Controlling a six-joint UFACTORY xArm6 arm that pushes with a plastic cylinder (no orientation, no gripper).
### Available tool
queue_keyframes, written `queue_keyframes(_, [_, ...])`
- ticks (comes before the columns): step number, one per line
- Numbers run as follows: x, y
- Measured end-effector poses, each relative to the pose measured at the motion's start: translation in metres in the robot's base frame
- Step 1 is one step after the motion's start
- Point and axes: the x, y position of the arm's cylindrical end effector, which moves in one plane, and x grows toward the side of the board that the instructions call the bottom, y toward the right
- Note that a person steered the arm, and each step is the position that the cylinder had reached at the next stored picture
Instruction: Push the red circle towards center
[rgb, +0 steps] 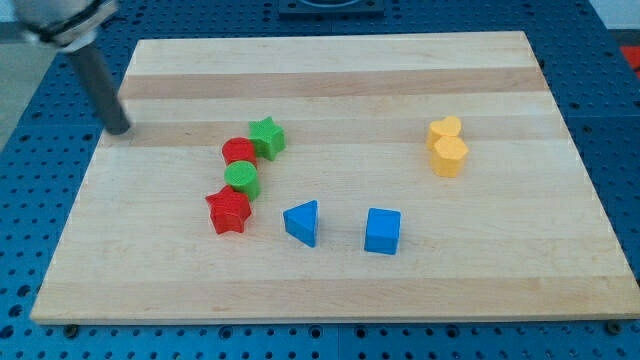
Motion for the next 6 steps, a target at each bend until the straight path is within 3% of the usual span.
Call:
queue_keyframes(1, [0.046,-0.009])
queue_keyframes(2, [0.065,0.022])
queue_keyframes(4, [0.057,0.117])
queue_keyframes(6, [0.044,0.141])
